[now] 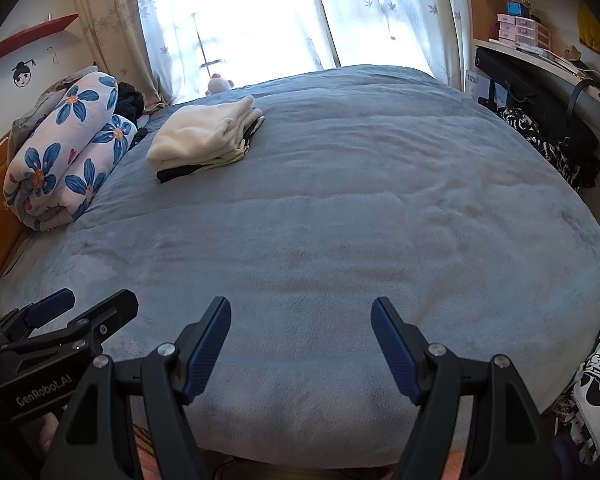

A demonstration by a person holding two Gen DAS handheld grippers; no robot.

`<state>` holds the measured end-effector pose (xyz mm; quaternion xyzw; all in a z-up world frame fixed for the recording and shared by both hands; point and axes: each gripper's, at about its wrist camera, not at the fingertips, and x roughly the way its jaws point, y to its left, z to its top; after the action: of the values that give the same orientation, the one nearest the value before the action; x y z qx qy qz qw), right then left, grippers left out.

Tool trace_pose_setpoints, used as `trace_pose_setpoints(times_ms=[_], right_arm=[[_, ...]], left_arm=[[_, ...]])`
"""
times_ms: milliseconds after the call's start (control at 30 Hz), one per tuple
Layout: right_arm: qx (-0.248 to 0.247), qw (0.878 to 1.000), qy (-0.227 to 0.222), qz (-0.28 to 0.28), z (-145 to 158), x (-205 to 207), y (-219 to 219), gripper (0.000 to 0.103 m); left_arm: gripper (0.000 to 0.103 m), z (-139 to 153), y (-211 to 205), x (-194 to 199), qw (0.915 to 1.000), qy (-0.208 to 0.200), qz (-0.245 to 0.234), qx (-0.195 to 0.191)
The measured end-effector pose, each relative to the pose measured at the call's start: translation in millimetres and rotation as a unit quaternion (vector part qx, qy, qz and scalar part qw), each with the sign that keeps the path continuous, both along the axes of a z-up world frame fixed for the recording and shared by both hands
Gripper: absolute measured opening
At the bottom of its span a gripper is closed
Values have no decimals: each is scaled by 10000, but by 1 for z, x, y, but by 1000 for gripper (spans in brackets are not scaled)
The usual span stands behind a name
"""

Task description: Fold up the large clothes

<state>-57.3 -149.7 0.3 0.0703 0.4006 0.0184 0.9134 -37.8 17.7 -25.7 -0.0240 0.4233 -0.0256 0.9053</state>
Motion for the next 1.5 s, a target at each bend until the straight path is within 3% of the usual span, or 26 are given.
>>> trace_pose_setpoints(times_ms=[1500], right_arm=[[11,10000,21,1,-6,1,7,73]], left_arm=[[97,-5,-5,1,9999,-5,40,151]])
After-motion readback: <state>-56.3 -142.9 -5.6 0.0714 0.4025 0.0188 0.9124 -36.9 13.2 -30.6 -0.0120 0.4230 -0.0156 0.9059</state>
